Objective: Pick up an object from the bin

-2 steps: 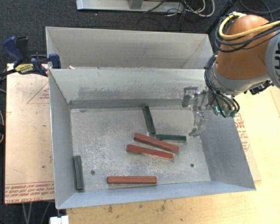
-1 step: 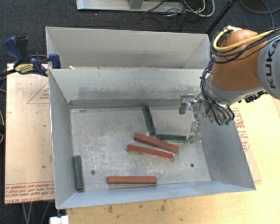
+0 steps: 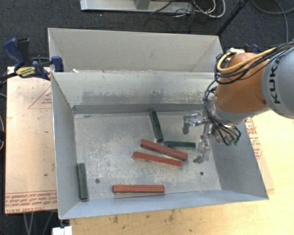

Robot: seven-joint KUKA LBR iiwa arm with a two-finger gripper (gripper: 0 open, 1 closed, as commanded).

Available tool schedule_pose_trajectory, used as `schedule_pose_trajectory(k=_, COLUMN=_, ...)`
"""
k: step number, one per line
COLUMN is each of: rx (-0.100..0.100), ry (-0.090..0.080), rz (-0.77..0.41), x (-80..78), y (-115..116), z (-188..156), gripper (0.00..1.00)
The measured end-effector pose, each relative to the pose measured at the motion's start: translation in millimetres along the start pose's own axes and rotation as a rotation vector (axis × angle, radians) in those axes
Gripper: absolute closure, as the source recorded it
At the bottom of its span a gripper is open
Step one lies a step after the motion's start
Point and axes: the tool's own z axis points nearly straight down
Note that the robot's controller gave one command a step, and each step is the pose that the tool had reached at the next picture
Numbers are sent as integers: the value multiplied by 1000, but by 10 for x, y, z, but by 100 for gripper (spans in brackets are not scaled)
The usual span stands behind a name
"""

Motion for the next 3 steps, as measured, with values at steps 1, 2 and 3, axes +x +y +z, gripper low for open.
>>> schedule_pose_trajectory(k=1, rx=1, ry=-3, rz=-126, x=-311, y=-229, z=518, gripper=0)
schedule_pose_trajectory(k=2, rx=-3, ry=1, rz=-40, x=90, y=660, z=635, gripper=100)
schedule_pose_trajectory(k=3, rx=-3, ry=1, rz=-40, x=90, y=659, z=635, gripper=100)
